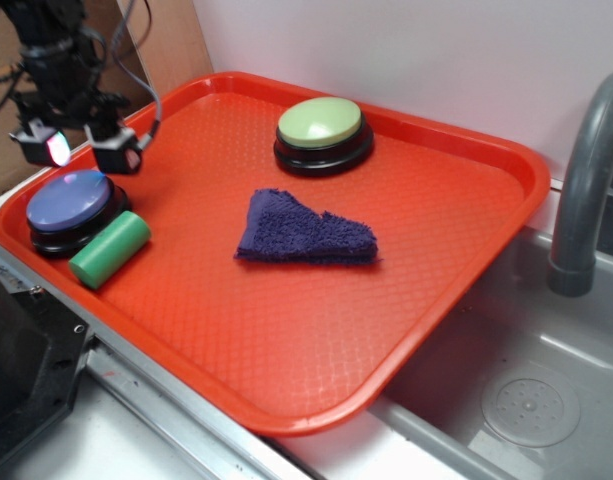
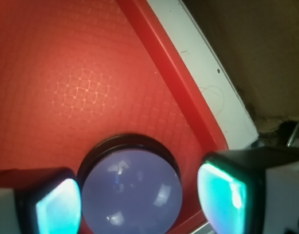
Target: Push the purple button.
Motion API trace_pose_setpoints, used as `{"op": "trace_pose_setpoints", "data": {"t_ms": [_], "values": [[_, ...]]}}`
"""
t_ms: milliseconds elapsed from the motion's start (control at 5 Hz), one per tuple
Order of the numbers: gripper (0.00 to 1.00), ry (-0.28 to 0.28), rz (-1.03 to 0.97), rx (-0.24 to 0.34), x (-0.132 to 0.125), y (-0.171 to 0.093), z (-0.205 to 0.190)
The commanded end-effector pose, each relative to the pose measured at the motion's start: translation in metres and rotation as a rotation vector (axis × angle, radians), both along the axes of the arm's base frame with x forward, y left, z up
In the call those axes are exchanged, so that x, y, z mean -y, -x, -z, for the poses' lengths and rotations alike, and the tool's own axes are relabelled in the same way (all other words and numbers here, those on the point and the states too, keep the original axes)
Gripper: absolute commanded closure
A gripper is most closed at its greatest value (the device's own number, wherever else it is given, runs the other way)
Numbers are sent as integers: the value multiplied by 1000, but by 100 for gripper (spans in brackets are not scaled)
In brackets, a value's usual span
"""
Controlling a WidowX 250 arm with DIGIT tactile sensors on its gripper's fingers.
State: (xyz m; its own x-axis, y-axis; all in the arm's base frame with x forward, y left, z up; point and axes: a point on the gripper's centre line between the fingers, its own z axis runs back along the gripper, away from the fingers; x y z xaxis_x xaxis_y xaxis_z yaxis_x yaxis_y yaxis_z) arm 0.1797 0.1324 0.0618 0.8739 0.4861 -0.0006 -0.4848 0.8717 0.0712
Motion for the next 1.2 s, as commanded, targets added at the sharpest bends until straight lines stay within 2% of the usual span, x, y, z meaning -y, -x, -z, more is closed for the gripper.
{"op": "trace_pose_setpoints", "data": {"t_ms": [0,600,1000], "values": [[0,-56,17,82,12,15,-55],[0,-63,48,122,31,27,-69],[0,-83,75,82,37,22,-83]]}}
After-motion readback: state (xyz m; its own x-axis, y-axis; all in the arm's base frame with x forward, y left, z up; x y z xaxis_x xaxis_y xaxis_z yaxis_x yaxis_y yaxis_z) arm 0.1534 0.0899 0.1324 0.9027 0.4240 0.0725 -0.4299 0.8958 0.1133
